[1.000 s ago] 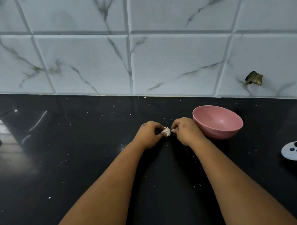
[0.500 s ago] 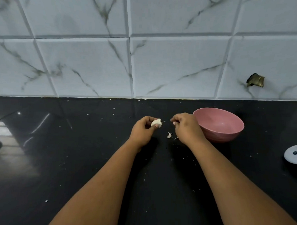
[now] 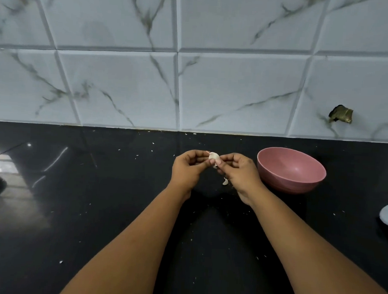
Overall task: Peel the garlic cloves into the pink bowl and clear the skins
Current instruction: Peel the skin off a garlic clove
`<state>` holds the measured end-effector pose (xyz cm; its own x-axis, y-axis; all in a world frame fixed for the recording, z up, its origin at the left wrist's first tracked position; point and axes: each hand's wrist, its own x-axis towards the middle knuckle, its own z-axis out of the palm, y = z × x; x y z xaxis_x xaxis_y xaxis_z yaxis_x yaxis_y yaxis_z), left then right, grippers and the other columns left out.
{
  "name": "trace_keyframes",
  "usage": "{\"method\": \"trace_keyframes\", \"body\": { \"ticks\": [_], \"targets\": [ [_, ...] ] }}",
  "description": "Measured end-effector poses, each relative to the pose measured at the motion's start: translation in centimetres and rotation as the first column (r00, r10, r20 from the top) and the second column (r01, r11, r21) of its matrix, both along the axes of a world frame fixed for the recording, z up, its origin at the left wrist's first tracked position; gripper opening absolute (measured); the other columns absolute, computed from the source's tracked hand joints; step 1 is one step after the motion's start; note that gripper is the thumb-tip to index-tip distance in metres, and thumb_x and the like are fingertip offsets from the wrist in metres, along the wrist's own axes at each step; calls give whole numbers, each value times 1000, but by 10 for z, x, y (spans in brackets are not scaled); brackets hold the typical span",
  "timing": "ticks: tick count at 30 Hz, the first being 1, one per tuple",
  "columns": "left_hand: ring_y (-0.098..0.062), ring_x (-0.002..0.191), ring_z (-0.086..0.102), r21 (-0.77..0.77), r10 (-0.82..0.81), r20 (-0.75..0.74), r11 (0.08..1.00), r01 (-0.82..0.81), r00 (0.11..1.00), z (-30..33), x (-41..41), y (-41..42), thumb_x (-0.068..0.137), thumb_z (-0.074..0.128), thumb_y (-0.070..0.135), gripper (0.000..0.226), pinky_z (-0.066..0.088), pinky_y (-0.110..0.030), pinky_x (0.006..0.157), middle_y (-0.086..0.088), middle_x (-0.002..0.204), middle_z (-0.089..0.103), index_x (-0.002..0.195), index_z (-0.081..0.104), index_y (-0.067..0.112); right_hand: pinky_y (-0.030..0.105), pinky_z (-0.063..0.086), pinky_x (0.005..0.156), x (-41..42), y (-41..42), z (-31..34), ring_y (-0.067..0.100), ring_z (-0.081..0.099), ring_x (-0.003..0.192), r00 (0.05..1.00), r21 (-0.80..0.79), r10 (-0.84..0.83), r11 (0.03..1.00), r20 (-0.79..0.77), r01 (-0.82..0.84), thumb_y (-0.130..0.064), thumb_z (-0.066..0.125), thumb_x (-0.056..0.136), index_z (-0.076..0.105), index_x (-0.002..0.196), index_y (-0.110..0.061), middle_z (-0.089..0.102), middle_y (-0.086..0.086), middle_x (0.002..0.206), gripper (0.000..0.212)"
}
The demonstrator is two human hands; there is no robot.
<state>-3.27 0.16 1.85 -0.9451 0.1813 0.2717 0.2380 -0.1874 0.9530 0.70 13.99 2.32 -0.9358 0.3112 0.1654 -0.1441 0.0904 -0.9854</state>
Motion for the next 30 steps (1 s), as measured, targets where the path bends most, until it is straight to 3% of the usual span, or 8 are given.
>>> {"method": "trace_keyframes", "body": {
  "ticks": [2, 4, 6, 9, 15, 30],
  "targets": [
    [-15, 95, 71, 25, -33, 5, 999, 32, 999, 0, 1, 4, 81, 75, 5, 15, 55, -26, 85, -5, 94, 75, 94, 73, 11, 45, 52, 90, 0, -2, -1, 15, 71, 85, 999, -139, 44, 989, -13, -46, -12, 70, 87, 66, 103, -16, 73, 2, 85, 17],
    [-16, 97, 70, -10, -10, -11, 1000, 10, 1000, -2, 2, 7, 84, 73, 9, 14, 55, -30, 88, -3, 95, 76, 97, 74, 13, 29, 56, 84, 1, -7, 0, 13, 70, 88, 997, -132, 65, 989, -43, -71, -8, 66, 88, 67, 111, -21, 72, 4, 90, 26],
    [-14, 97, 70, -50, 19, -17, 999, -20, 1000, -2, 2, 9, 86, 72, 11, 14, 55, -31, 89, -1, 95, 76, 99, 75, 15, 22, 56, 80, 2, -12, 2, 14, 70, 90, 997, -124, 48, 991, -62, -56, -7, 66, 89, 69, 109, -19, 72, 6, 93, 24],
    [-14, 96, 71, -65, 6, -4, 998, -6, 1000, -2, 3, 9, 86, 71, 12, 13, 55, -32, 91, -1, 94, 76, 98, 75, 15, 22, 57, 76, 2, -13, 4, 18, 70, 93, 996, -234, 8, 972, -86, -28, -5, 66, 88, 71, 98, -13, 71, 10, 97, 13],
    [-14, 91, 71, -119, 38, -45, 992, -43, 998, 1, 4, 5, 85, 73, 11, 9, 57, -31, 86, -1, 89, 76, 93, 76, 15, 22, 58, 71, 1, -13, 5, 20, 72, 89, 997, -252, -33, 968, -66, 15, -3, 69, 85, 71, 102, -3, 72, 13, 98, 17],
    [-13, 86, 70, -172, 138, -49, 974, -145, 989, 1, 8, 14, 89, 68, 11, 7, 57, -24, 76, 0, 89, 74, 95, 71, 14, 16, 55, 64, 3, -22, 9, 19, 71, 87, 997, -335, -69, 941, -41, 51, -2, 68, 85, 70, 90, -13, 72, 11, 95, 12]
  ]
}}
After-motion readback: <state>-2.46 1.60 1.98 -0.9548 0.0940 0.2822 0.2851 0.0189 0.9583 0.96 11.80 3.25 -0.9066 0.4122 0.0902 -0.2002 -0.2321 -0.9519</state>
